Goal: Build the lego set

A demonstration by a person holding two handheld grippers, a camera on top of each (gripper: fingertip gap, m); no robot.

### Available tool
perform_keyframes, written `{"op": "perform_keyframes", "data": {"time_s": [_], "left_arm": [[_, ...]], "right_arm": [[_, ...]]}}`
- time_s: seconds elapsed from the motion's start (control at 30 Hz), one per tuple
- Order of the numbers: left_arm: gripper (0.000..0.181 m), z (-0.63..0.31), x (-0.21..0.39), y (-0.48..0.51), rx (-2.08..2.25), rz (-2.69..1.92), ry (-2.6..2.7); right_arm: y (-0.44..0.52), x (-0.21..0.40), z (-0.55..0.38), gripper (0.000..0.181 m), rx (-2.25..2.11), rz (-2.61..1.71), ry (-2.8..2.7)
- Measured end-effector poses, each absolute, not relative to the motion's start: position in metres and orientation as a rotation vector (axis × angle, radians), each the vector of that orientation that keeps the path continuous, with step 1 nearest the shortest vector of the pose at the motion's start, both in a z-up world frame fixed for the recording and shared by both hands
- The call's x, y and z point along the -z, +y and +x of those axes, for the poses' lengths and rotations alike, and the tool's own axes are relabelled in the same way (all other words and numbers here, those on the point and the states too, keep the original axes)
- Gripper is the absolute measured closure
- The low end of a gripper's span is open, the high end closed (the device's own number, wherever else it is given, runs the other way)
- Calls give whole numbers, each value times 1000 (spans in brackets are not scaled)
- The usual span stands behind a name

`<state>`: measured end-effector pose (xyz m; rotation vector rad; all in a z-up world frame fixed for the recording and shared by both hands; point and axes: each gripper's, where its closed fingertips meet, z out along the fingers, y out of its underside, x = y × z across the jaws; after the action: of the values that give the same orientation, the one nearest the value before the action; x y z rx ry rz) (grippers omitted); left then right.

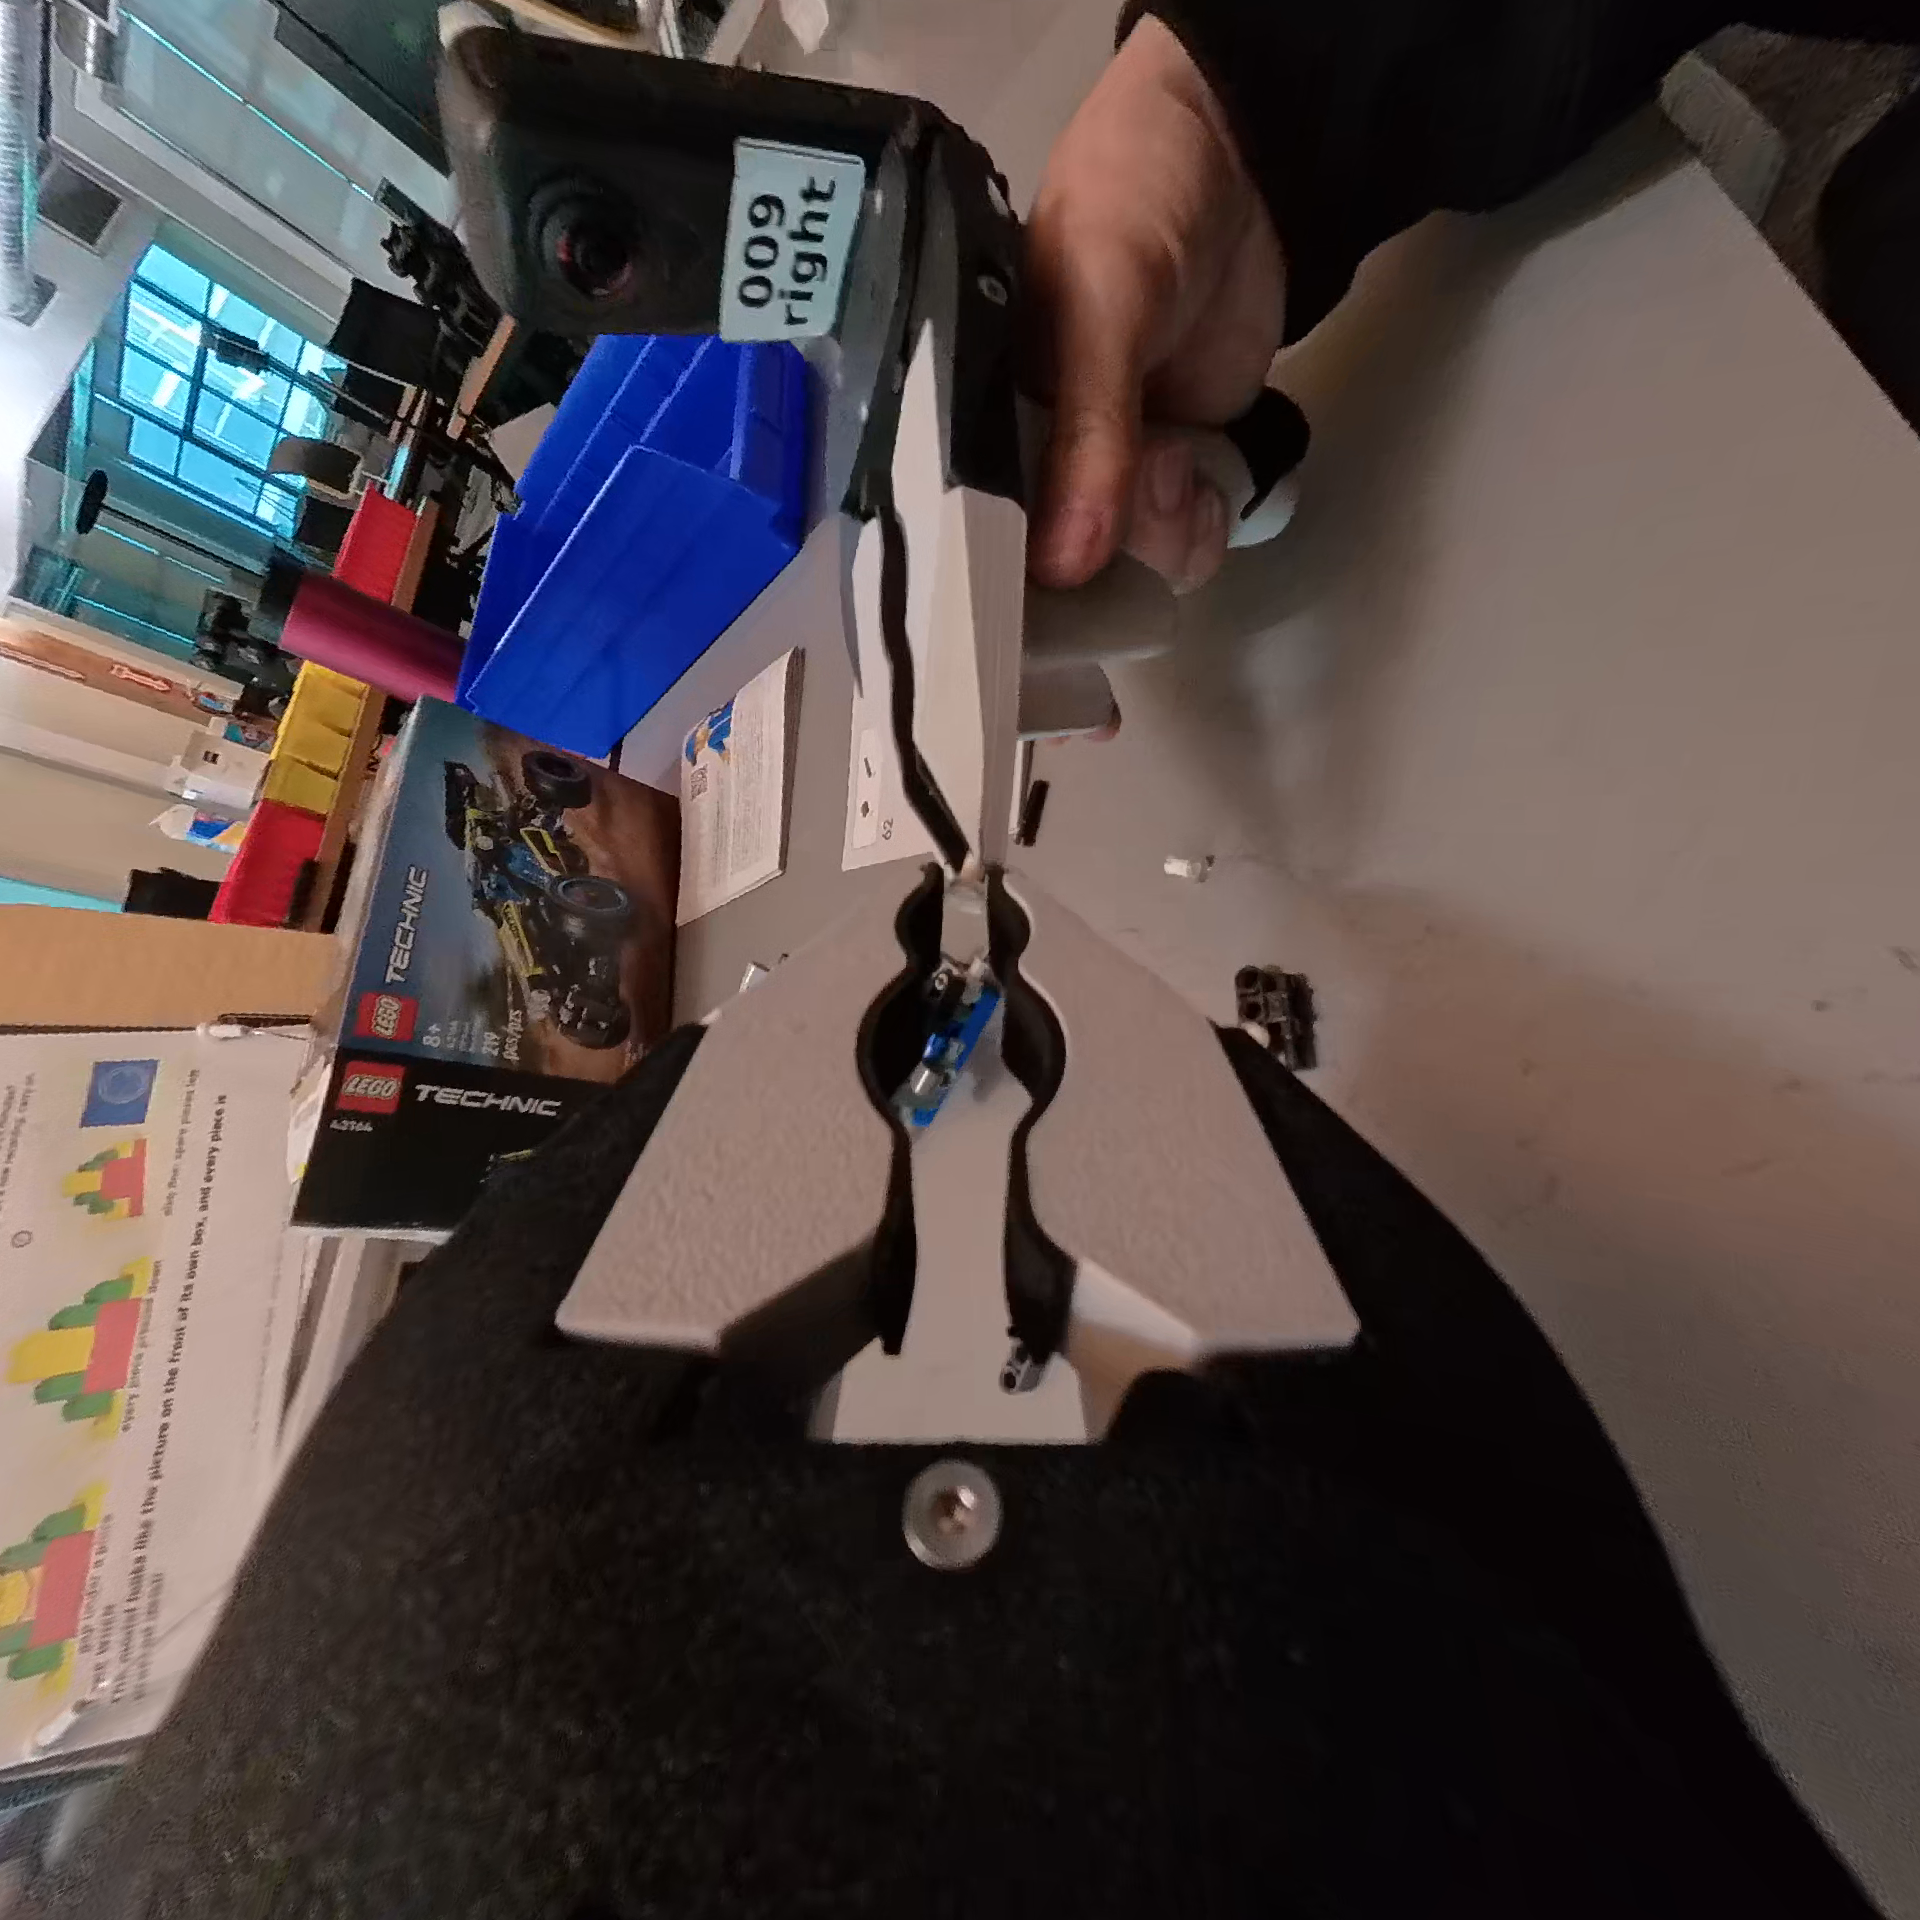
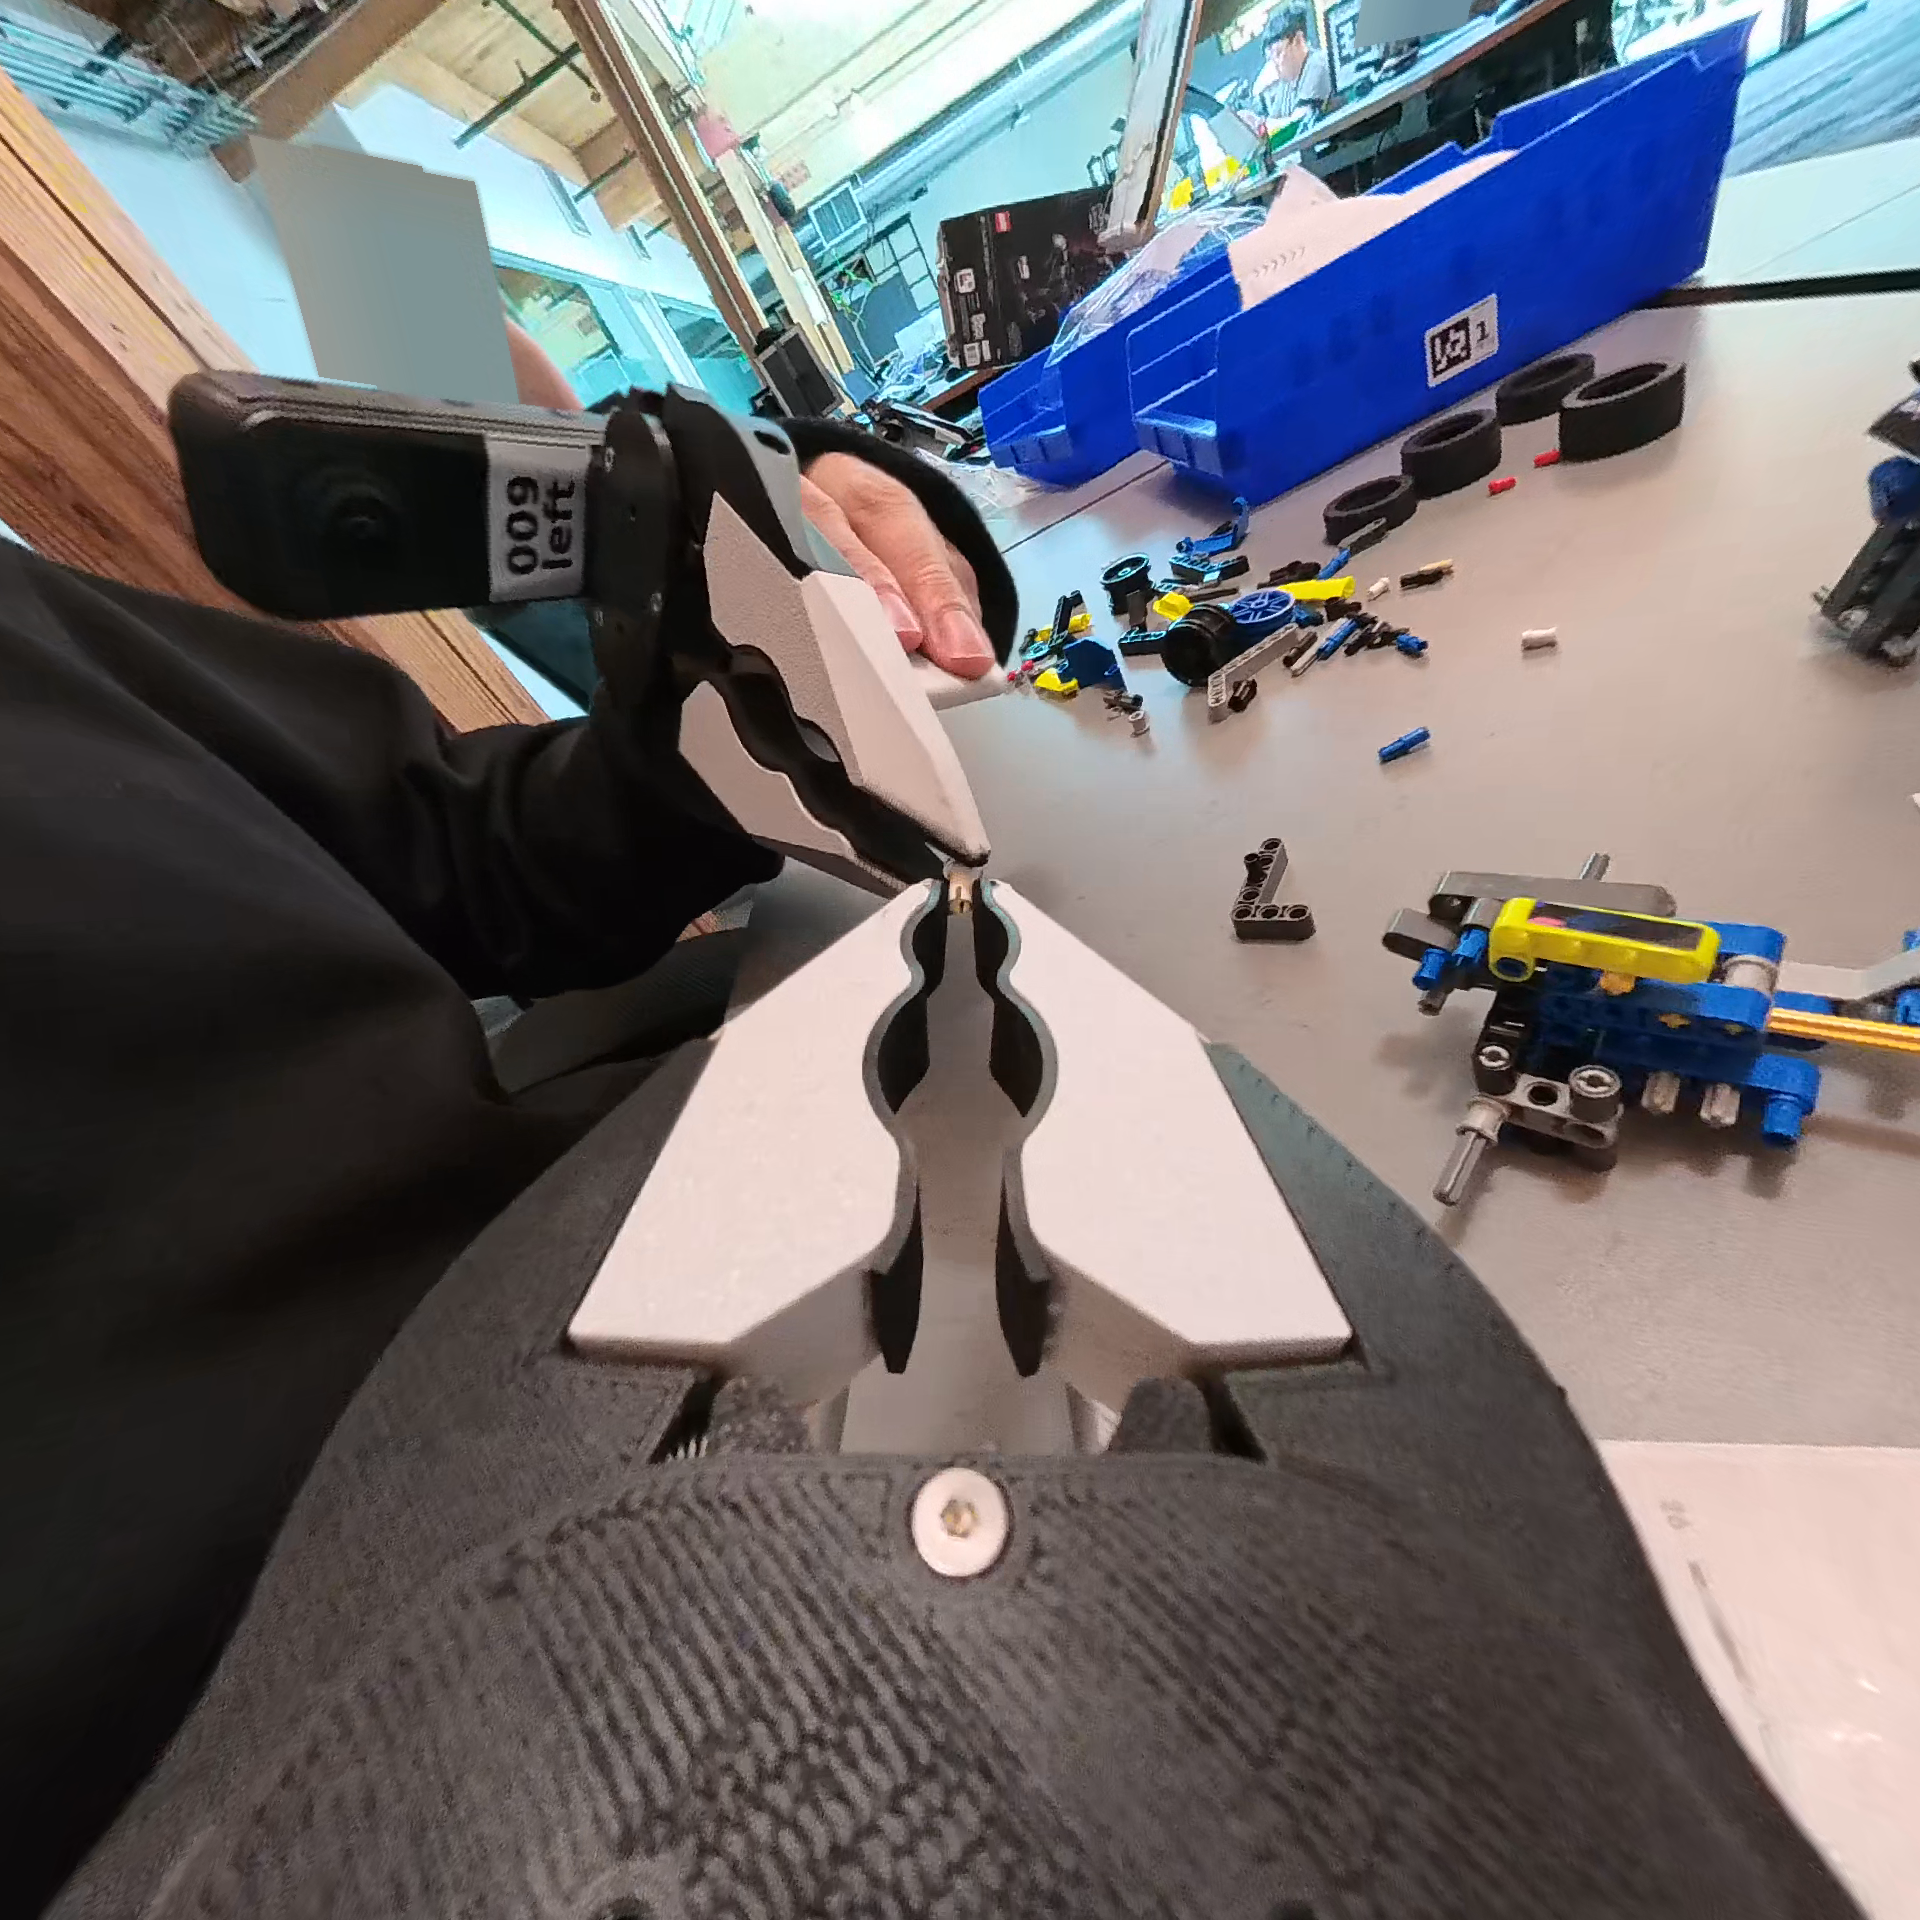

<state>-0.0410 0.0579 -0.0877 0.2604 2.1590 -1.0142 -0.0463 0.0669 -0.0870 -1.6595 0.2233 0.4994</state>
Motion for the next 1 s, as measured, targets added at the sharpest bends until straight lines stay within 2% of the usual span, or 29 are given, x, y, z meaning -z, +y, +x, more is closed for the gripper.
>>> {"op": "perform_keyframes", "data": {"time_s": [0.27, 0.67, 0.93, 1.0], "left_arm": [[176, -59, 76, 55, 1340, 209, 2217], [177, -72, 70, 52, 1533, 209, 2250], [177, -63, 82, 56, 1409, 132, 2324], [177, -57, 98, 65, 1254, 115, 2400]], "right_arm": [[63, 74, -61, 178, -628, -1571, 147], [61, 68, -74, 178, -682, -1534, 68], [60, 75, -70, 178, -635, -1579, 65], [57, 96, -66, 165, -469, -1749, -7]]}}
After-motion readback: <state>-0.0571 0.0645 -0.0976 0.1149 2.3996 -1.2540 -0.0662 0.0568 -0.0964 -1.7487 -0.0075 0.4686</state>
